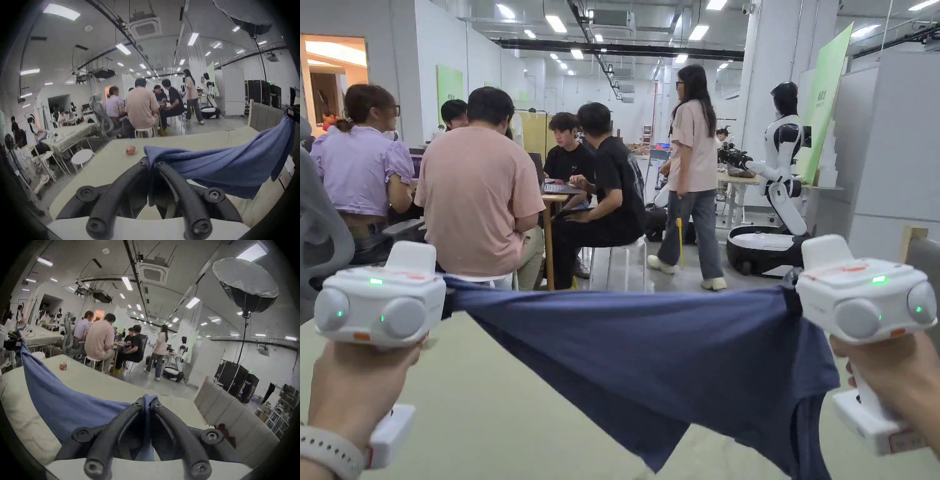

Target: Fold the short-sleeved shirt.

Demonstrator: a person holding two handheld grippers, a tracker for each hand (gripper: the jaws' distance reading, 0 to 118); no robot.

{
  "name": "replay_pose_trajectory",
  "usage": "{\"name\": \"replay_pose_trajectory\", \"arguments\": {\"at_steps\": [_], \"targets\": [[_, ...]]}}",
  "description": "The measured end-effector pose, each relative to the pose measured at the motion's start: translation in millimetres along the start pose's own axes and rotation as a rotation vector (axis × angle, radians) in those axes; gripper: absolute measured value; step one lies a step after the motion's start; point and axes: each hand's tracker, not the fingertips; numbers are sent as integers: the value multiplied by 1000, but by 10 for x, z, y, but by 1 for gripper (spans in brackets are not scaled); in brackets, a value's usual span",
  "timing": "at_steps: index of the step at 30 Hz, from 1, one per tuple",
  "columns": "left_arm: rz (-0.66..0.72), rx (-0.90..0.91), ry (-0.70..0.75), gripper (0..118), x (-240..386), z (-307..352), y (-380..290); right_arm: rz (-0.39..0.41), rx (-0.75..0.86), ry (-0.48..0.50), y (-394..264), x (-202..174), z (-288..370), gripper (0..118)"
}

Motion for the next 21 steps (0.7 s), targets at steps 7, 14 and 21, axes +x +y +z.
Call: {"name": "replay_pose_trajectory", "arguments": {"at_steps": [7, 14, 21], "targets": [[32, 85, -13, 2, -58, -47, 895, -87, 72, -59, 764, 354, -138, 6], [19, 92, -12, 2, 11, -390, 1193, -81, 103, -104, 884, 734, -495, 6], [-34, -99, -5, 2, 315, -1116, 326, -135, -64, -50, -167, 626, -1206, 6]]}}
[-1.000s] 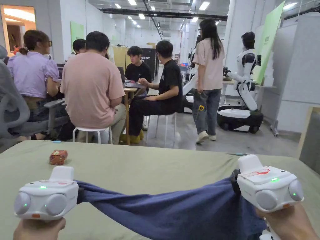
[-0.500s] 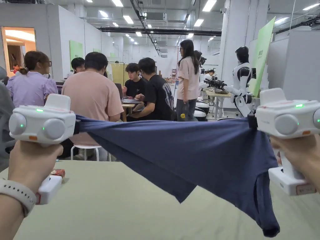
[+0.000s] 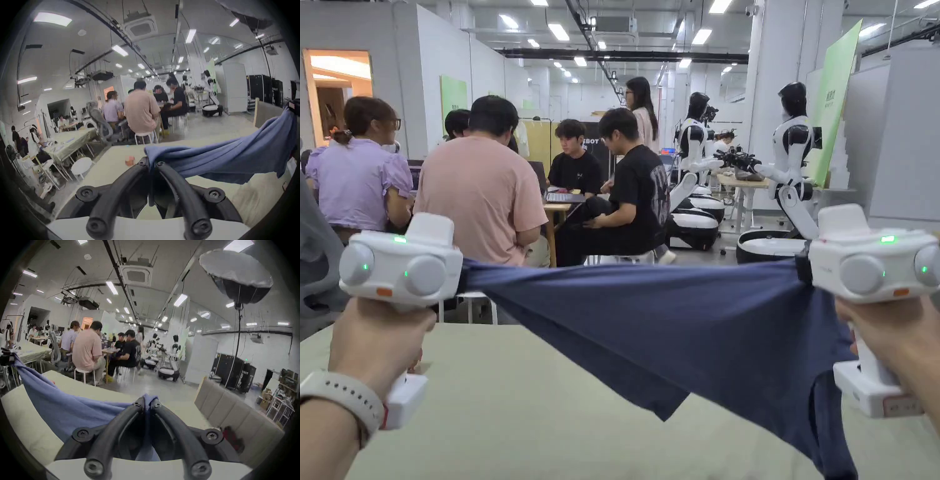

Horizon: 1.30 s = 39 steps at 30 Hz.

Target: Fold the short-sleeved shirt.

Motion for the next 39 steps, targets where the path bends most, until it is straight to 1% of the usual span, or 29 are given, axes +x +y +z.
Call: {"name": "replay_pose_trajectory", "arguments": {"at_steps": [1, 4, 7, 9, 14, 15, 18, 19, 22, 23, 25, 26, 27, 28, 29, 30, 31, 32, 33, 34, 35, 36, 37, 38, 39], "targets": [[1, -33, -8, 2, 77, -10, -179, -5, -39, 10, -205, -19, -133, 7], [-8, -132, -24, 2, 230, -303, -764, -23, -162, 39, -864, -36, -476, 7], [-18, -247, -31, 2, 358, -563, -1325, 27, -287, 54, -1536, -113, -751, 7], [-23, -294, -33, 2, 411, -668, -1587, 28, -324, 62, -1841, -132, -862, 7], [-39, -339, -48, 2, 408, -771, -1869, 9, -361, 81, -2118, -47, -965, 7], [-36, -340, -56, 2, 389, -737, -1890, 9, -364, 80, -2117, -96, -923, 7], [-30, -355, -103, 3, 326, -554, -2053, 16, -393, 101, -2298, -61, -830, 7], [-25, -364, -119, 3, 311, -460, -2170, 16, -402, 105, -2364, -164, -735, 7], [42, -424, -151, 3, 255, -177, -2685, 8, -443, 128, -2758, -158, -596, 8], [53, -430, -153, 3, 243, -107, -2853, 5, -455, 129, -2844, -300, -499, 8], [93, -442, -145, 3, 213, -62, -3147, -9, -475, 131, -3017, -299, -452, 11], [115, -432, -152, 6, 188, -30, -3205, -22, -478, 134, -3052, -283, -422, 22], [161, -390, -140, 26, 151, 25, -3230, -64, -444, 141, -3040, -346, -326, 52], [202, -336, -140, 56, 99, 114, -3212, -86, -408, 125, -3011, -324, -218, 80], [224, -303, -132, 86, 57, 191, -3222, -92, -377, 115, -2973, -311, -85, 104], [240, -263, -129, 118, 25, 310, -3191, -90, -332, 132, -2929, -340, 136, 118], [241, -211, -137, 118, 15, 438, -3169, -87, -301, 151, -2897, -380, 344, 118], [237, -152, -181, 115, 20, 616, -3149, -88, -256, 173, -2890, -407, 607, 118], [198, -155, -168, 117, 86, 804, -3126, -69, -260, 178, -2908, -477, 817, 118], [190, -157, -173, 118, 128, 922, -3147, -55, -264, 160, -2929, -556, 1012, 118], [191, -162, -173, 118, 180, 1038, -3180, -58, -248, 146, -2941, -754, 1227, 117], [194, -160, -182, 116, 233, 1141, -3231, -74, -229, 151, -2991, -854, 1407, 113], [196, -161, -190, 112, 339, 1279, -3242, -79, -231, 149, -3023, -949, 1532, 104], [190, -171, -196, 101, 406, 1351, -3289, -95, -234, 138, -3038, -1103, 1628, 85], [172, -179, -193, 95, 476, 1413, -3337, -112, -236, 131, -3040, -1268, 1700, 85]]}}
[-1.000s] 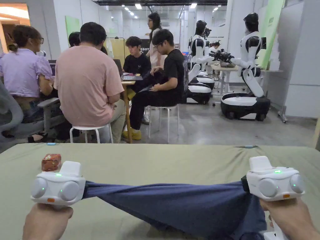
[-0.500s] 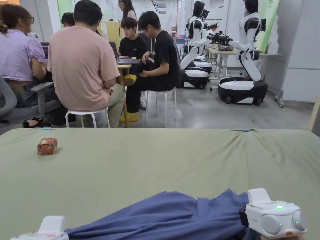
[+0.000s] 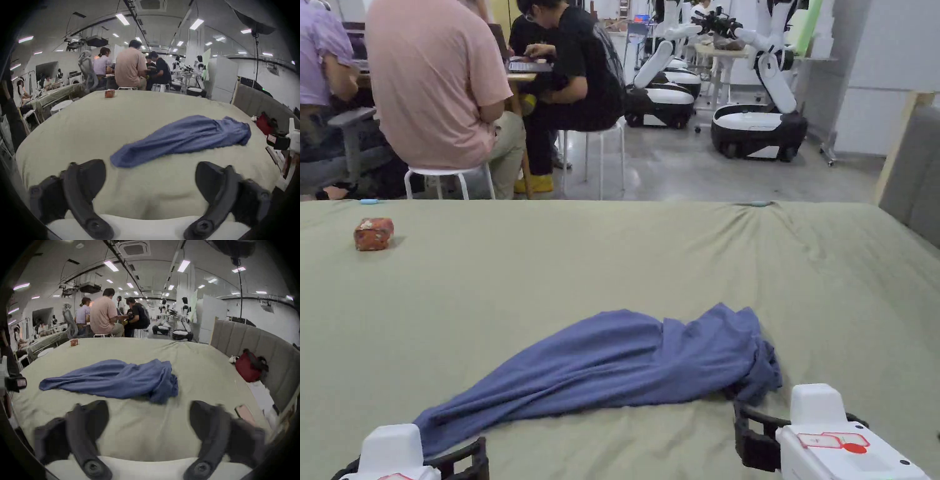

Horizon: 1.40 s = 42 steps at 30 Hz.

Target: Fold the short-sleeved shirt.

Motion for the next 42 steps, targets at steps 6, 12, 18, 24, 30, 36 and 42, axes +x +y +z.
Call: {"name": "replay_pose_trajectory", "arguments": {"at_steps": [6, 12, 18, 24, 30, 36, 42], "targets": [[-52, -48, 16, 0, 16, 11, -114, -4, -15, 57, -25, -481, -2, 0], [46, -227, 35, 0, -722, -442, 389, -3, -16, 48, 111, -524, -56, 0], [175, -315, -37, 118, -1028, -1001, 768, -4, -31, 46, 129, -568, -195, 0], [128, -462, -65, 75, -847, -1444, 609, -17, -51, 35, 117, -374, -130, 0], [-41, -470, -25, 3, -623, -1437, 493, -32, -85, -26, 166, 61, -325, 0], [-89, -383, -46, 3, -439, -1081, 645, -96, -41, 10, 404, 689, -882, 44], [-99, -356, -66, 3, -434, -995, 737, -34, -90, 22, 495, 963, -1354, 107]]}}
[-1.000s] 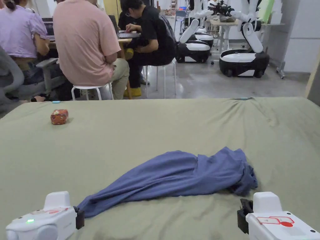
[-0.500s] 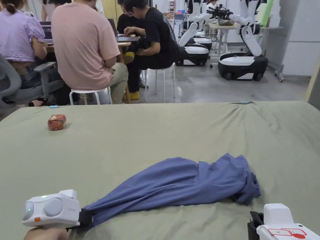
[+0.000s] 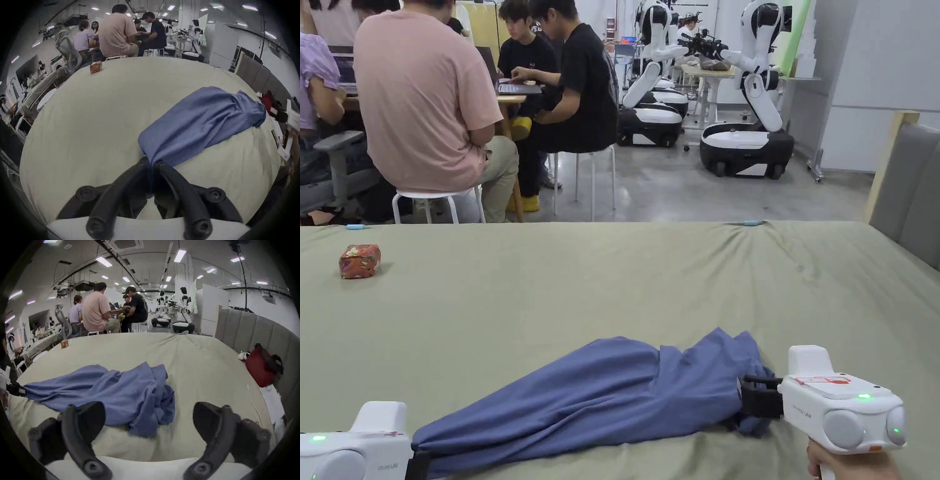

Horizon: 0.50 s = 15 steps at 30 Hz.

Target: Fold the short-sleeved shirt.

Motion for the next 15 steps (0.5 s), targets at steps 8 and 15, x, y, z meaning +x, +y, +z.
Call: {"name": "replay_pose_trajectory", "arguments": {"at_steps": [8, 15], "targets": [[1, -16, 3, 3, -92, -84, -10, 41, -32, 24, -238, 288, 0, 60], [8, -22, 6, 3, -91, -115, -18, 57, -22, 34, -281, 272, 47, 47]]}}
